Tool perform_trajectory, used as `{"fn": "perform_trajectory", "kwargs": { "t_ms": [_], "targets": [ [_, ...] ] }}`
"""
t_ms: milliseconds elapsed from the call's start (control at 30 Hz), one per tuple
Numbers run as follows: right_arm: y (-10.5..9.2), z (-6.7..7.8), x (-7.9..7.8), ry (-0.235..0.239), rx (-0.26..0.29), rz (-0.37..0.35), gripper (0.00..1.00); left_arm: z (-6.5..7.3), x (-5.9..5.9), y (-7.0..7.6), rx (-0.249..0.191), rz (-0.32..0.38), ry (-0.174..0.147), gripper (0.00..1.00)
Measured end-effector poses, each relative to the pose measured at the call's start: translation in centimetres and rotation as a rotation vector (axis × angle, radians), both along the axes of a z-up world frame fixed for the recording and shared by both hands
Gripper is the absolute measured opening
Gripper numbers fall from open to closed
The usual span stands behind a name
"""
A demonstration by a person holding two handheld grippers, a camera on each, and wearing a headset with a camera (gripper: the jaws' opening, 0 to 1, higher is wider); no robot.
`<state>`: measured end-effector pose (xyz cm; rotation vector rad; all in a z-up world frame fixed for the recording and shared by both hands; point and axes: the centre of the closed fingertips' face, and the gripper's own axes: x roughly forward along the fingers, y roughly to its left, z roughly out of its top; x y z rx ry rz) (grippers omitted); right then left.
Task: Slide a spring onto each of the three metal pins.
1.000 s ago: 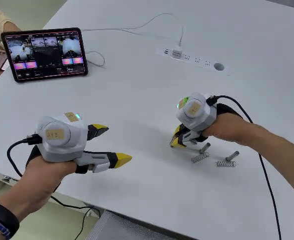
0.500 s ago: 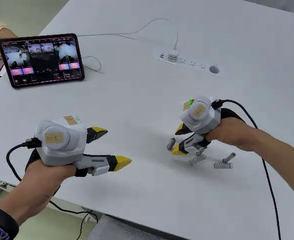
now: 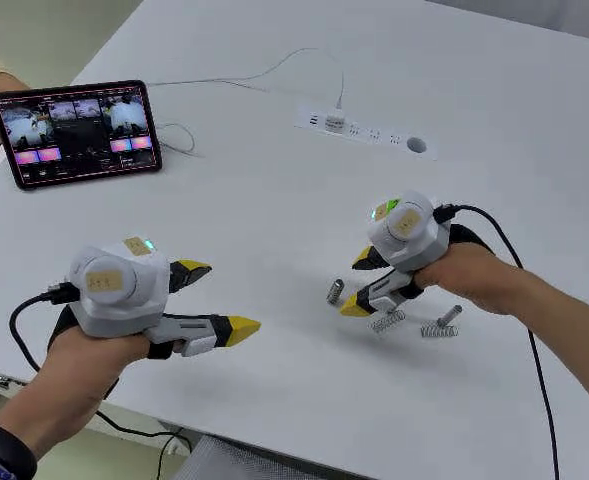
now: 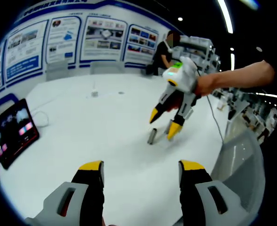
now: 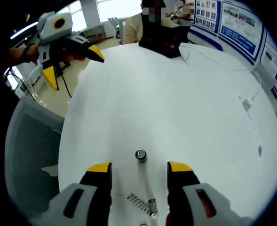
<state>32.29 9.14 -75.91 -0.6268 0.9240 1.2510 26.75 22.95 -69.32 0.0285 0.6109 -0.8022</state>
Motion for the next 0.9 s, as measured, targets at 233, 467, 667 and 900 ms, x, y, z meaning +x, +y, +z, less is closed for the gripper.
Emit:
{"fn": "perform_trajectory", "kwargs": {
  "t_ms": [233, 467, 667, 900],
  "targets": [
    [-0.1, 1.0, 0.4, -0.001, 0.087, -0.114, 0.51, 0.5, -0.3, -0.3, -0.001, -0.002, -0.003, 0.66],
    [-0.6, 1.8, 0.3, 0.011, 0.155, -0.207, 0.55, 0.9, -0.4, -0.5, -0.008, 0.005, -0.007, 0.66],
    [-1.0, 2.4, 0.4, 0.014, 0.22, -0.294, 0.57, 1.0, -0.4, -0.7, -0.012, 0.004, -0.006, 0.66],
    [-1.0, 3.5, -0.1, 0.019, 0.285, -0.35, 0.6, 1.1, -0.3, -0.9, -0.014, 0.007, -0.007, 0.66]
  ]
}}
